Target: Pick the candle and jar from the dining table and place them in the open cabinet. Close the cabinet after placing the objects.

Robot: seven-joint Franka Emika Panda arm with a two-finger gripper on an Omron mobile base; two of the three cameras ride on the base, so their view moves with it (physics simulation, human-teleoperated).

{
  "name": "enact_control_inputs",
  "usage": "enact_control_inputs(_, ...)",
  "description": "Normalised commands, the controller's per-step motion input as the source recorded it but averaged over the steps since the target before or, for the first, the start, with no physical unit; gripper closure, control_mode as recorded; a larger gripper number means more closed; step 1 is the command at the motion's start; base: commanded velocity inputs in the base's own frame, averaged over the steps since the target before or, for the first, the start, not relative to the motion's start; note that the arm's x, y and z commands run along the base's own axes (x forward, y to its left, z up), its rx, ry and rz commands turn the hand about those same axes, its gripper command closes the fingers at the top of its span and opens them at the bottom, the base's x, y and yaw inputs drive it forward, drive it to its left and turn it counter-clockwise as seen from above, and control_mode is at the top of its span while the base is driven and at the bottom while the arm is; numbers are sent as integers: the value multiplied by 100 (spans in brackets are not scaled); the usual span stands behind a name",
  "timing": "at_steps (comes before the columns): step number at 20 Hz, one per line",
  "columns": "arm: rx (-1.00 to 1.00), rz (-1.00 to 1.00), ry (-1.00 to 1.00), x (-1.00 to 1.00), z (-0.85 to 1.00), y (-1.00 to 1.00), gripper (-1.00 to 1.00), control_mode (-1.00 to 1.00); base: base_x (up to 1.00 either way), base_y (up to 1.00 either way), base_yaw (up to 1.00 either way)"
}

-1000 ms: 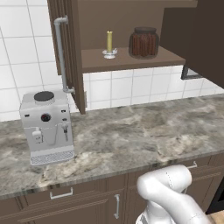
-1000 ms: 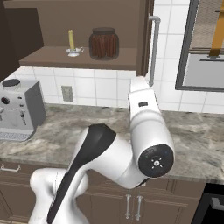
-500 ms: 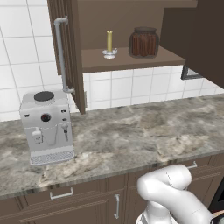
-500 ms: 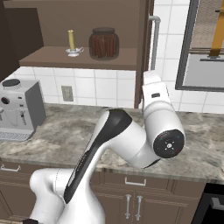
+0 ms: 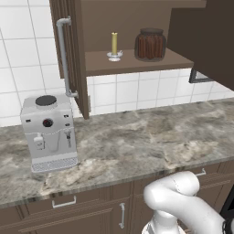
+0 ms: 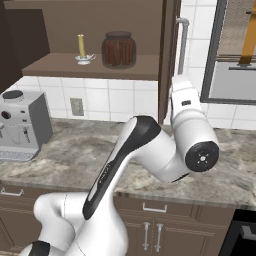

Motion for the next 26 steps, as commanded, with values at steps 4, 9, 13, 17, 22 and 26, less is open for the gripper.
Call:
enact_control_inputs(4,-2,2,-3,27,0,10,-100,-100,0,0,0)
enact_control_inputs(9,-9,8,-7,5,0,58,-100,-100,0,0,0)
enact_control_inputs(13,-11,8,-7,2,0,68,-100,-100,0,0,0)
enact_control_inputs(17,-11,8,-7,15,0,61,-100,-100,0,0,0)
enact_control_inputs(22,-11,9,-3,35,0,58,-100,-100,0,0,0)
enact_control_inputs(26,-11,7,0,59,0,41,-100,-100,0,0,0)
